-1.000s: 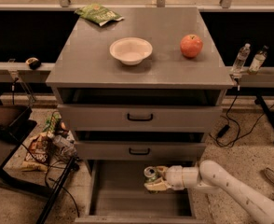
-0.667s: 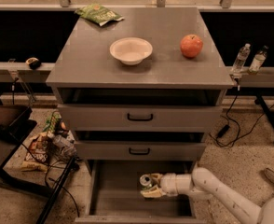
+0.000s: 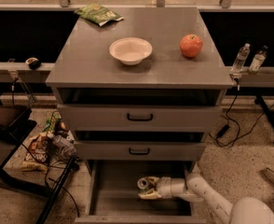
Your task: Place green can into bottom drawer
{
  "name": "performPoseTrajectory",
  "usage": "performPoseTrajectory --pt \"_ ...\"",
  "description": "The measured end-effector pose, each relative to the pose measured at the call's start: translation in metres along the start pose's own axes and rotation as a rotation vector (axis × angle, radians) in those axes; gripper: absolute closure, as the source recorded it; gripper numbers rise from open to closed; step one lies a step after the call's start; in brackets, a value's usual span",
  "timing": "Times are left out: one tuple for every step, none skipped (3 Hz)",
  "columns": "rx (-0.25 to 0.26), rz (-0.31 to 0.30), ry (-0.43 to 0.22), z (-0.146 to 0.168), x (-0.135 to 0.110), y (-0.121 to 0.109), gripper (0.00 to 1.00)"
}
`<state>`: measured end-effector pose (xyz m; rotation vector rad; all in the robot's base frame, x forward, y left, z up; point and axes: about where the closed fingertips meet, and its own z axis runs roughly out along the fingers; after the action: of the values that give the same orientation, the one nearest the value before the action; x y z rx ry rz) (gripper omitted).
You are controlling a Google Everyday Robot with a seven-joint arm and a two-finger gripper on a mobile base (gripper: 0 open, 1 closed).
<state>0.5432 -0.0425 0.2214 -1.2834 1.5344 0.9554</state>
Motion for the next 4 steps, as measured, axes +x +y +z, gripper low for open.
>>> performPoseTrajectory --pt "0.02 -0.023 -0.025 0.025 0.024 -0.014 1.0" --pt "0.055 0.009 -0.051 0.04 0.037 -0.011 1.0" --pt "0.058 0.015 -0.053 0.042 0.039 -0.009 0.85" --pt "0.058 0.015 -0.053 0.042 0.039 -0.009 0.62"
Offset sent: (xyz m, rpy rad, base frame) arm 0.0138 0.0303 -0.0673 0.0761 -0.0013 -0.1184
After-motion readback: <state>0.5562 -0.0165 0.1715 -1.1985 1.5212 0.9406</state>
